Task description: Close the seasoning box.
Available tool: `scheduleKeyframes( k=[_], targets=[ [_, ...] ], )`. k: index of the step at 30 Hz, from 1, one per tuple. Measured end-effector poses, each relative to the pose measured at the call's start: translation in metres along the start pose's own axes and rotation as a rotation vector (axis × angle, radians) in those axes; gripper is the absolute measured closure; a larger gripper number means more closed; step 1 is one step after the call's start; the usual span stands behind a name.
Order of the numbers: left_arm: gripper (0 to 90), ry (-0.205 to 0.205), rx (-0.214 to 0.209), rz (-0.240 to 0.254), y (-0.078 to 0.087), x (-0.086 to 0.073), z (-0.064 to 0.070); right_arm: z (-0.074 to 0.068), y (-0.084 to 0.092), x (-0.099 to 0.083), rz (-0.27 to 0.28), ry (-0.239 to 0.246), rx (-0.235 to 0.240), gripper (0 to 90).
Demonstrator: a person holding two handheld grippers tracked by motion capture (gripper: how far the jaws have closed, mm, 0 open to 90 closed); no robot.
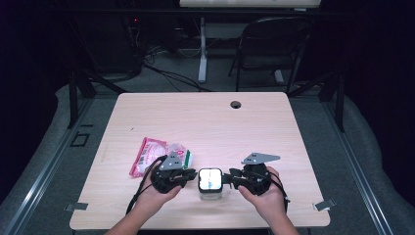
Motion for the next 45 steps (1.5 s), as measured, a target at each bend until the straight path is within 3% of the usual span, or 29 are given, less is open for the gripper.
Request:
scheduleKeyframes(
  k=[3,7,19,45],
  targets=[
    [85.1,-0.009,0.005,-0.011,-0.001,-0.001,0.001,-0.001,0.000,-0.001,0.008,0.019,-0.005,82.7],
    [87.5,-0.011,-0.003,-0.019,-0.003,-0.002,0.001,-0.004,-0.002,-0.001,-0.004,0.054,-0.017,90.0],
    [90.0,-0.009,-0.027,-0.064,-0.013,-0.010,0.004,-0.009,-0.010,-0.002,-0.002,0.084,-0.028,90.0],
    [89.9,-0.004,-0.047,-0.123,-0.018,-0.024,0.007,-0.008,-0.012,-0.005,-0.006,0.067,-0.013,89.7]
  ],
)
Point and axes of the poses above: each handheld gripper's, and its own axes: y roughly backward along the jaws, x roughly out of its top, z roughly to its right, the point moved 6 cm from there along -y, roughly forward along the jaws, and after that the axes turned 11 degrees about -x, right-handed, at the moved point
